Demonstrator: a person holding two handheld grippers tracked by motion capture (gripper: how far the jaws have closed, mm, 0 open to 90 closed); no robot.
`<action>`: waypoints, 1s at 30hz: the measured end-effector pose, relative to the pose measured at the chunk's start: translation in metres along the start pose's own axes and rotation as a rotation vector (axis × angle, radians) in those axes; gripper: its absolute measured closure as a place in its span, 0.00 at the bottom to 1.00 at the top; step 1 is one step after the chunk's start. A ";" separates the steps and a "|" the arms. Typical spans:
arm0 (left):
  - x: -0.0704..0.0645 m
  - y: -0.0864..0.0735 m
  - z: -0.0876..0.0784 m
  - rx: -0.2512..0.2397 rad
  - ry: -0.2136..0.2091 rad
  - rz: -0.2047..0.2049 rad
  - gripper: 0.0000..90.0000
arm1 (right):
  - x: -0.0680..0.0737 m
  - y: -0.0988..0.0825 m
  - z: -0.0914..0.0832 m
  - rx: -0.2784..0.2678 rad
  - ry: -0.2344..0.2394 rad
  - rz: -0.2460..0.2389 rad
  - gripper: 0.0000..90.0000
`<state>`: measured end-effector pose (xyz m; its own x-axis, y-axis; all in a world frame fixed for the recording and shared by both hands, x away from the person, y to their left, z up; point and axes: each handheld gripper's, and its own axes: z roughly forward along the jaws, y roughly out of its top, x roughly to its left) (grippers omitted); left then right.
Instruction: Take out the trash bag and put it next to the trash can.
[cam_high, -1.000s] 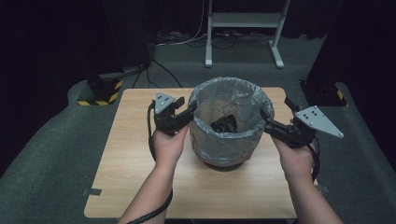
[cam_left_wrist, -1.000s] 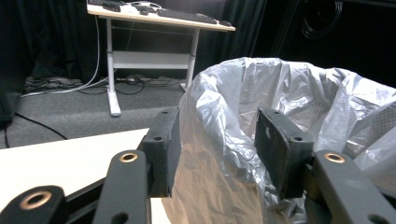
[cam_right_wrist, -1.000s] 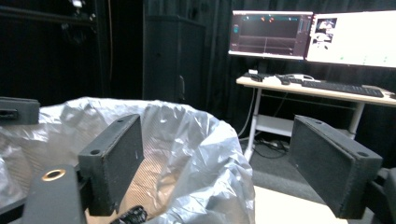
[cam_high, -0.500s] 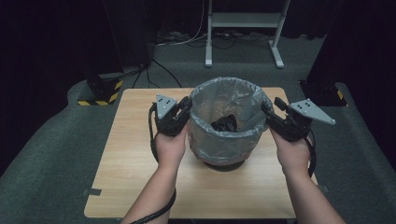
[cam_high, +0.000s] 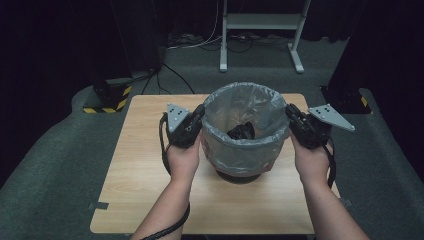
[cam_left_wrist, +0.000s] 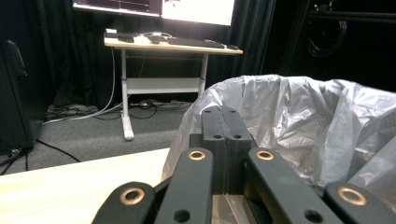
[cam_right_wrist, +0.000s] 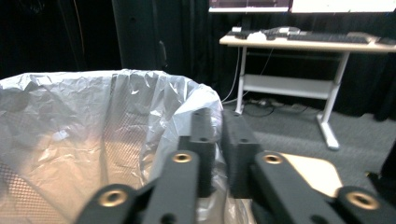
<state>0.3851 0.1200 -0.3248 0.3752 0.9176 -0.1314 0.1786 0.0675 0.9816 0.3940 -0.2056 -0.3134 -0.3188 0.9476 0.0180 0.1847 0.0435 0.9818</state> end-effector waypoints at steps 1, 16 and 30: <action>0.000 0.000 0.000 -0.003 -0.001 -0.003 1.00 | 0.001 0.000 -0.001 -0.001 -0.005 -0.008 0.99; -0.007 0.045 -0.026 -0.171 -0.061 -0.001 1.00 | 0.014 0.036 -0.031 -0.194 -0.009 -0.038 1.00; -0.008 0.033 -0.029 -0.139 -0.104 -0.031 1.00 | 0.029 0.024 -0.044 -0.254 -0.011 -0.056 0.99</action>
<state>0.3614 0.1261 -0.2869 0.4650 0.8691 -0.1686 0.0668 0.1554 0.9856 0.3483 -0.1913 -0.2808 -0.3111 0.9496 -0.0382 -0.0723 0.0164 0.9973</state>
